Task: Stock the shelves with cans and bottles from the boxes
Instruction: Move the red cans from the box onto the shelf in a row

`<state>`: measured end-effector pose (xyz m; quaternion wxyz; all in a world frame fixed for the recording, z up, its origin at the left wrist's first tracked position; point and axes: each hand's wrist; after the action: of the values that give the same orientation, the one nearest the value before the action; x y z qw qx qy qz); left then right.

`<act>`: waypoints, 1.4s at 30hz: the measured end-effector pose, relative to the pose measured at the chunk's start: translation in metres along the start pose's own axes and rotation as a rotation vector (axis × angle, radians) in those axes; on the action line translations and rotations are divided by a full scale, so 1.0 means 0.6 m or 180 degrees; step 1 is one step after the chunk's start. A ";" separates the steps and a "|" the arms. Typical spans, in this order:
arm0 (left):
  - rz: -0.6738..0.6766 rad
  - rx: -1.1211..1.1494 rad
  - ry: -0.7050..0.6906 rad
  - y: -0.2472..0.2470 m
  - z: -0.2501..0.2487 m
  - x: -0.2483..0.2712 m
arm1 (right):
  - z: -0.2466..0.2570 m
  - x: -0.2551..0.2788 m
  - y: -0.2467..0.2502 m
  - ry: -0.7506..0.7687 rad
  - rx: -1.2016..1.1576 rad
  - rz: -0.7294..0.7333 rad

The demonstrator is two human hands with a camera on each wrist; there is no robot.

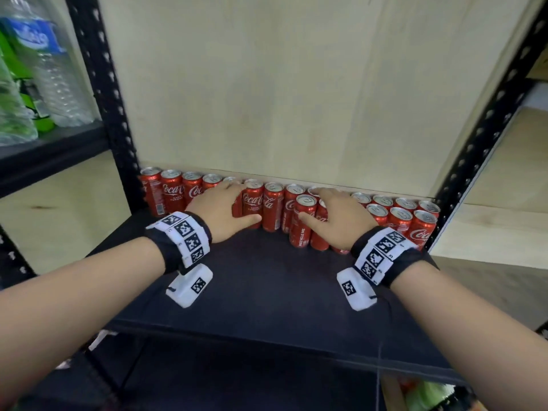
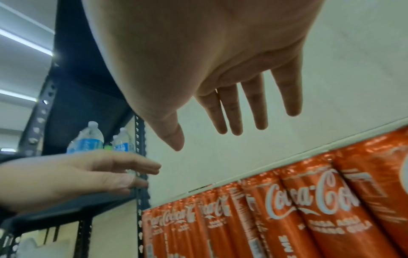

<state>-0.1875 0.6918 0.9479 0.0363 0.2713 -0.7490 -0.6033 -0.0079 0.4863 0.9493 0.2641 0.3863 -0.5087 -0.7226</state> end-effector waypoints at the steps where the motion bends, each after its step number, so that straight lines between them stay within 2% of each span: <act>1: -0.0004 0.0091 0.0046 0.009 0.014 0.022 | 0.013 0.013 0.005 0.0023 -0.0051 -0.0006; 6: 0.0149 0.0500 0.0219 0.054 0.065 0.144 | 0.076 0.087 0.012 -0.0049 -0.0265 0.0321; 12: 0.0294 0.0608 0.0496 0.056 0.144 0.287 | 0.156 0.201 -0.026 -0.0150 -0.0455 0.0506; 17: 0.0815 0.0717 0.0551 0.034 0.194 0.394 | 0.219 0.316 -0.076 -0.0458 -0.0514 0.0782; 24: 0.1561 0.0790 0.0470 -0.042 0.223 0.529 | 0.279 0.492 -0.140 -0.1027 -0.0545 0.1473; 29: 0.2154 0.0854 0.0561 -0.120 0.220 0.622 | 0.281 0.602 -0.194 -0.1298 -0.0506 0.2103; 32: 0.2481 0.0801 0.0664 -0.161 0.212 0.671 | 0.266 0.655 -0.220 -0.1406 -0.0374 0.2648; 36: 0.2945 0.0709 0.0816 -0.230 0.203 0.731 | 0.229 0.716 -0.255 -0.1635 -0.0367 0.3126; 42: 0.3671 0.0307 0.1311 -0.340 0.183 0.802 | 0.158 0.802 -0.338 -0.1921 -0.0391 0.3702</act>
<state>-0.5642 0.5466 0.5985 0.4885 -0.0652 -0.7792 -0.3871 -0.3543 0.2332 0.6370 0.4789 -0.1869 -0.6441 -0.5664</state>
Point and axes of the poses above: each hand's wrist, its own x-axis away from the middle knuckle, its own y-axis out of the back of the hand, z = x × y, and after that the axes turned 2 degrees about -y, right-handed
